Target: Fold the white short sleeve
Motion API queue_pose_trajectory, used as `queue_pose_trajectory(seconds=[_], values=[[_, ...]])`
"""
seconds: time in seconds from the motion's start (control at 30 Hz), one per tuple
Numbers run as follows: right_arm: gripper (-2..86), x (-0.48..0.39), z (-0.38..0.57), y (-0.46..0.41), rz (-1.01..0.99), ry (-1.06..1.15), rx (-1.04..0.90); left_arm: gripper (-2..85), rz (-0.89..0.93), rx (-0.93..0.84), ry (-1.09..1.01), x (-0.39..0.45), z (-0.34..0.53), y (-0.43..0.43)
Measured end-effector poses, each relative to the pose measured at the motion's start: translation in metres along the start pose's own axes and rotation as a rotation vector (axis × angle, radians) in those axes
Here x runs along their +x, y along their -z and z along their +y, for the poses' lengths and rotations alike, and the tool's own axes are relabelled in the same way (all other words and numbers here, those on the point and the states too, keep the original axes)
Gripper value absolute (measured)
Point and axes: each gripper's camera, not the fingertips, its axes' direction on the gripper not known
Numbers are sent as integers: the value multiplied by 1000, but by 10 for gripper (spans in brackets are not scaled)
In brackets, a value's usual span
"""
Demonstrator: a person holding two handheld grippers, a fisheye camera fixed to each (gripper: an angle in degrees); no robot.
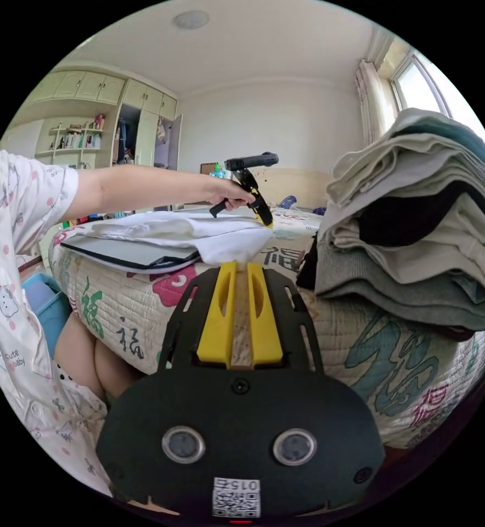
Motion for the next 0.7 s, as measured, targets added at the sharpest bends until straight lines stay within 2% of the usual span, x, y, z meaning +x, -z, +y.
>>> queue_pose_trajectory(seconds=[0.3,0.5,0.6,0.7], values=[[-9,33,18,31,83,-183,128,10,-8,113,30,-30,58,-4],[-10,25,8,87,224,-172,324,8,159,378,100,-52,118,33],[-8,11,-12,115,119,-125,452,9,265,541,162,-83,178,62],[-7,-10,-31,123,-104,-93,544,10,331,640,205,-135,255,80]])
